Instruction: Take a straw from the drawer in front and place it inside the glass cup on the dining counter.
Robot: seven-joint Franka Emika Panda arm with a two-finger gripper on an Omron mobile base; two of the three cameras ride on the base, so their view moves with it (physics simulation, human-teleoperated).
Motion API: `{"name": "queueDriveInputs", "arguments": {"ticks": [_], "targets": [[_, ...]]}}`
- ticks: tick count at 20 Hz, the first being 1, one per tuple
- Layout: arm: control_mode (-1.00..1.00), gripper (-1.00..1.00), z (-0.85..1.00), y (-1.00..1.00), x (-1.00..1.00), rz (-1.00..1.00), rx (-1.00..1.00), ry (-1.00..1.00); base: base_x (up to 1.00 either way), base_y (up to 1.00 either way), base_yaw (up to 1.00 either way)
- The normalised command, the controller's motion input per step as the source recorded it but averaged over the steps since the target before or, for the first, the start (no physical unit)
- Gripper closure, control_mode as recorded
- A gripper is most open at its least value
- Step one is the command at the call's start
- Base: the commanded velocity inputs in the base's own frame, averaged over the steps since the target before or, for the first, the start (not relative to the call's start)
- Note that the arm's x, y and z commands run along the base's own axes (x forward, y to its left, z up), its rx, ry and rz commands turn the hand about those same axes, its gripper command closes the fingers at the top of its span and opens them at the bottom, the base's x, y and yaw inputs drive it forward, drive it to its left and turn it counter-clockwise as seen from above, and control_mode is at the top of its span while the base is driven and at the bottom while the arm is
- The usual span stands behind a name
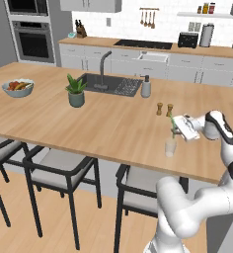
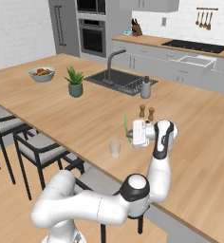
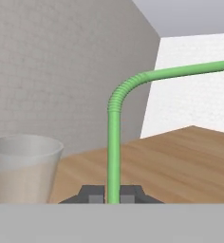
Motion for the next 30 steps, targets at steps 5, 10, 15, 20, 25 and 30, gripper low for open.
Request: {"name": "queueDriveInputs", "arguments": {"ticks": [5,10,15,20,25,30], "targets": [[-1.0,1.0,0.24,0.0,-0.11,0.0,0.04,0.0,0.0,0.0,0.0],[-1.0,1.0,0.19,0.0,-0.2,0.0,0.03,0.0,0.0,0.0,0.0],[-1.0,1.0,0.06,0.08,-0.32,0.0,0.04,0.0,0.0,0.0,0.0],[-1.0,1.0,0.0,0.17,-0.28,0.0,0.06,0.03,0.0,0.0,0.0],[-1.0,1.0,0.01,0.17,-0.07,0.0,0.07,0.05,0.0,0.0,0.0],[-1.0,1.0,0.04,0.1,-0.07,0.0,0.05,0.04,0.0,0.0,0.0]]}}
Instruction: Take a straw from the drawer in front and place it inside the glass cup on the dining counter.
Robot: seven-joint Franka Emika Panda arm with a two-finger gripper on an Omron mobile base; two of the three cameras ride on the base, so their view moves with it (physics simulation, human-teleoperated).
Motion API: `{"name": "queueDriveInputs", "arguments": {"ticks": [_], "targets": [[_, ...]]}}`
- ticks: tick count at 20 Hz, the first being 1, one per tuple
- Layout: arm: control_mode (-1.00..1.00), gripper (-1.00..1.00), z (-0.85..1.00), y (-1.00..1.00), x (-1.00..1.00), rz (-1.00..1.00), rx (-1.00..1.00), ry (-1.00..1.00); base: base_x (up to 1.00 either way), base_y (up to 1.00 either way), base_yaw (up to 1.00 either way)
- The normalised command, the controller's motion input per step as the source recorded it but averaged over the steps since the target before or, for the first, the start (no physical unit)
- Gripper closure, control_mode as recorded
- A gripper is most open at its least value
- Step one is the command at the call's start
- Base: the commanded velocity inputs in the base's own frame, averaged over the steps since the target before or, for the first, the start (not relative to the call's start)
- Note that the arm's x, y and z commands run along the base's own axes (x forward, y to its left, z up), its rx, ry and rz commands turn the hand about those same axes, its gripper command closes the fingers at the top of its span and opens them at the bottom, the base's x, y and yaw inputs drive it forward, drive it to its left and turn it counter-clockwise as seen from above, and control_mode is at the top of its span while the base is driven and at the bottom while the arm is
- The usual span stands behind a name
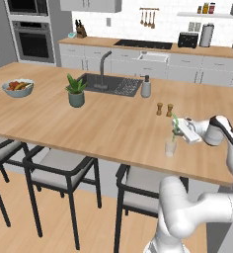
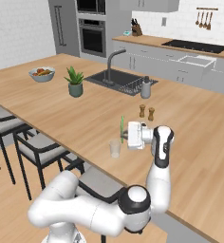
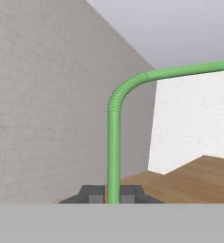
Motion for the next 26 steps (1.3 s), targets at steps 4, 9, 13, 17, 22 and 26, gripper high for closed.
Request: {"name": "queueDriveInputs", "arguments": {"ticks": [4,9,13,17,22,26], "targets": [[-1.0,1.0,0.24,0.0,0.0,0.0,0.02,0.01,0.0,0.0,0.0],[-1.0,1.0,0.39,0.0,0.02,0.0,0.0,0.03,0.0,0.0,0.0],[-1.0,1.0,0.34,0.0,-0.11,0.0,0.0,0.01,0.0,0.0,0.0],[-1.0,1.0,0.14,0.06,-0.33,0.0,0.0,0.02,0.0,0.0,0.0],[-1.0,1.0,0.0,0.15,-0.36,0.0,0.01,0.04,0.0,0.0,0.0],[-1.0,1.0,0.0,0.3,-0.11,0.0,0.0,0.07,0.0,0.0,0.0]]}}
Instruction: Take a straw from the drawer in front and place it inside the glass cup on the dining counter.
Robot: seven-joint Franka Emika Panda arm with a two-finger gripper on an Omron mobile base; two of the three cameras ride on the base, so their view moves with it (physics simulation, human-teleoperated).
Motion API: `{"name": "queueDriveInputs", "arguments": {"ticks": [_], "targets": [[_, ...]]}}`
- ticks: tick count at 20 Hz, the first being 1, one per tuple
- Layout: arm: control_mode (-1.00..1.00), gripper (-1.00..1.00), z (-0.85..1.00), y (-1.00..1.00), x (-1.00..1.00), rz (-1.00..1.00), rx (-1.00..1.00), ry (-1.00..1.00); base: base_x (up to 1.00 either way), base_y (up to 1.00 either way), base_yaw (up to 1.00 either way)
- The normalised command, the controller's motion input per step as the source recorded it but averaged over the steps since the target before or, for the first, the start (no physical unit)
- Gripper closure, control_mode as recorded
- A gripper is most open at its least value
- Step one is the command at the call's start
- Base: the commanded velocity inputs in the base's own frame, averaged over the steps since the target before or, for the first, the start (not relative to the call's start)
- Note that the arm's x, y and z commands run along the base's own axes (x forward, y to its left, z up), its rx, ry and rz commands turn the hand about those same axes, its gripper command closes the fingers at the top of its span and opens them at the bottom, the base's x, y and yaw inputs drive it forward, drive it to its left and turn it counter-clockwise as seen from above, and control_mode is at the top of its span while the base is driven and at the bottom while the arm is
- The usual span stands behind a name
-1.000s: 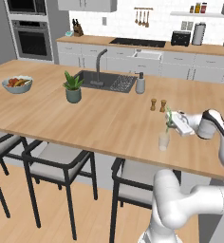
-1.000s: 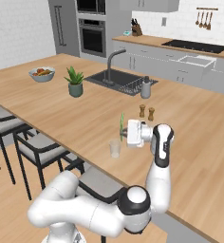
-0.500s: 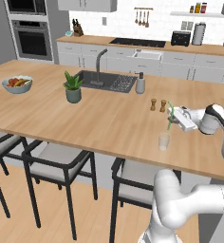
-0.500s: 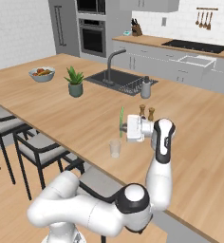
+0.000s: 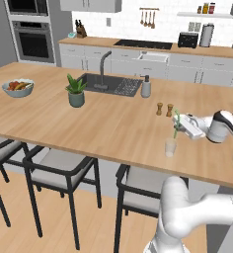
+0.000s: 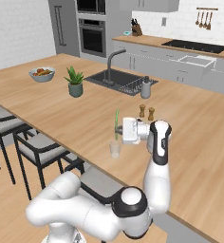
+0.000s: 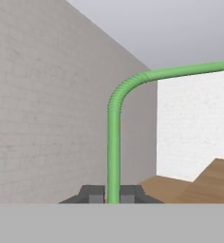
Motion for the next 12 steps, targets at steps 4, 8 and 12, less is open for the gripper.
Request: {"name": "queueDriveInputs", "arguments": {"ticks": [4,8,12], "targets": [[-1.0,1.0,0.03,0.31,0.0,0.0,0.01,0.07,0.0,0.0,0.0],[-1.0,1.0,0.0,0.18,-0.01,0.0,0.01,0.07,0.0,0.0,0.0],[-1.0,1.0,0.0,0.0,-0.01,0.0,0.0,0.04,0.0,0.0,0.0]]}}
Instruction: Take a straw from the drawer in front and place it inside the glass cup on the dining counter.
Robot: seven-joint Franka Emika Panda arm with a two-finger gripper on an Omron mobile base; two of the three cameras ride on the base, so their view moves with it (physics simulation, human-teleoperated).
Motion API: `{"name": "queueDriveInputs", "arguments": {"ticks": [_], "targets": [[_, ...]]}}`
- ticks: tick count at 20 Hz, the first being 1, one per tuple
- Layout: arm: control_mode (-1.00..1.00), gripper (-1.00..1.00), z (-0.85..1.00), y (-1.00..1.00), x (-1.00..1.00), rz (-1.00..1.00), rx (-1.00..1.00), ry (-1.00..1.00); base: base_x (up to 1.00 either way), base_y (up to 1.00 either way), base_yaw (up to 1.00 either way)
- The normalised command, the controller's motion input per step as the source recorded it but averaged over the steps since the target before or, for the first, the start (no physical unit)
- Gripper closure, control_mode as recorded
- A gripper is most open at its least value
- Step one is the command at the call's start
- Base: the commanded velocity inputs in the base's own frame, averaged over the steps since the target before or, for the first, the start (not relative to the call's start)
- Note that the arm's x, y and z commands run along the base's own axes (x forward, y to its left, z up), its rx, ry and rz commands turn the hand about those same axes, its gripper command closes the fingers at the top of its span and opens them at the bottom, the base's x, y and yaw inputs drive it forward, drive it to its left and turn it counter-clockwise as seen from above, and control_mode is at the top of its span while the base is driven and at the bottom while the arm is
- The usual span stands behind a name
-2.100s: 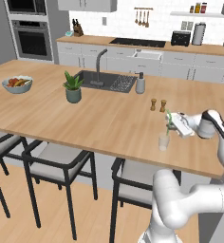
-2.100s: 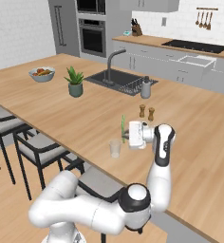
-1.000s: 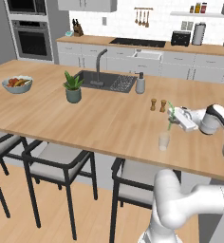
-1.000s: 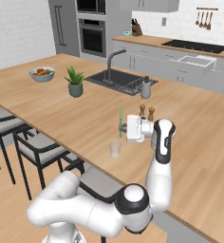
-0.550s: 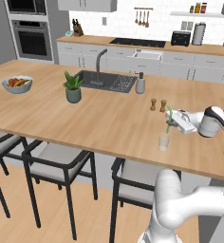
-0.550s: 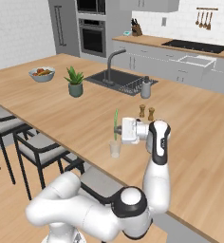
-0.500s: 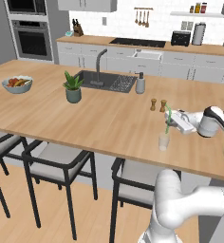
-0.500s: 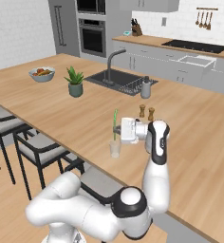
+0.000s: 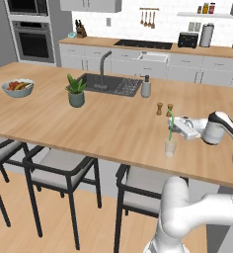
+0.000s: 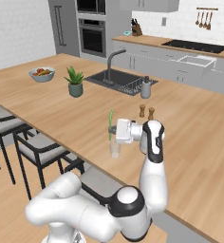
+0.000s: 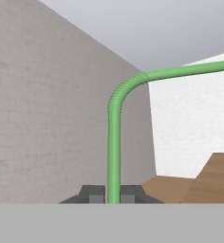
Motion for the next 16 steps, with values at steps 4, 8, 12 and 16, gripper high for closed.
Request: {"name": "queueDriveInputs", "arguments": {"ticks": [4,8,12,16], "targets": [[-1.0,1.0,0.0,-0.01,0.0,0.0,0.0,0.0,0.0,0.0,0.0],[-1.0,1.0,-0.02,0.0,0.04,0.0,0.0,0.0,0.0,0.0,0.0],[-1.0,1.0,-0.05,-0.03,0.07,0.0,0.0,0.0,0.0,0.0,0.0],[-1.0,1.0,-0.07,-0.03,0.12,0.0,0.0,0.0,0.0,0.0,0.0]]}}
